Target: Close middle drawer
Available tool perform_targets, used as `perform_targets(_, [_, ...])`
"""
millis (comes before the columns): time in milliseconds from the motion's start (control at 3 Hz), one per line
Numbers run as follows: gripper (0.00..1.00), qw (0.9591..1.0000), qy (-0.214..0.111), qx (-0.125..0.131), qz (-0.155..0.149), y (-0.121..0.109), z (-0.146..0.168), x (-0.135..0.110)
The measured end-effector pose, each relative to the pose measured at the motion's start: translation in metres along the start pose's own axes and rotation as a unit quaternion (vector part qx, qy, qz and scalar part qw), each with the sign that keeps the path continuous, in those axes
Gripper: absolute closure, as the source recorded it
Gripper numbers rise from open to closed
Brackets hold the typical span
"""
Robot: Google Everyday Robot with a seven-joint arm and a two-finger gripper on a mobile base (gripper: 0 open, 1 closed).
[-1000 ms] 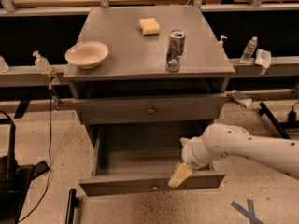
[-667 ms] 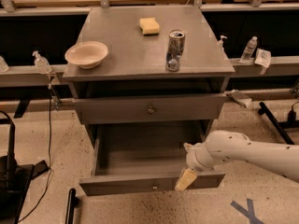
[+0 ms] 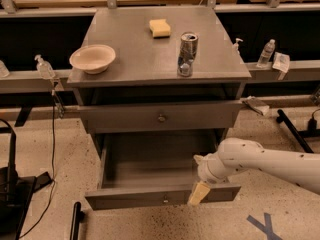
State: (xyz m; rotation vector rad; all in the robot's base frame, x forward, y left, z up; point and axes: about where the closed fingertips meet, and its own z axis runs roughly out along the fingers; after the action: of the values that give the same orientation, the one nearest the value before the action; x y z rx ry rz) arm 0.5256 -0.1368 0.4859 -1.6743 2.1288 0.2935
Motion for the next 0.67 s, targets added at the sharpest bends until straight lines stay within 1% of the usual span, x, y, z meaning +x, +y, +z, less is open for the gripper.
perform_targets(333, [0.00, 0.9987, -0.001, -0.034, -0.039, 0.002, 0.021, 0.010])
perform_targets(667, [0.00, 0.9953, 0.001, -0.053, -0.081, 0.003, 0.042, 0.022])
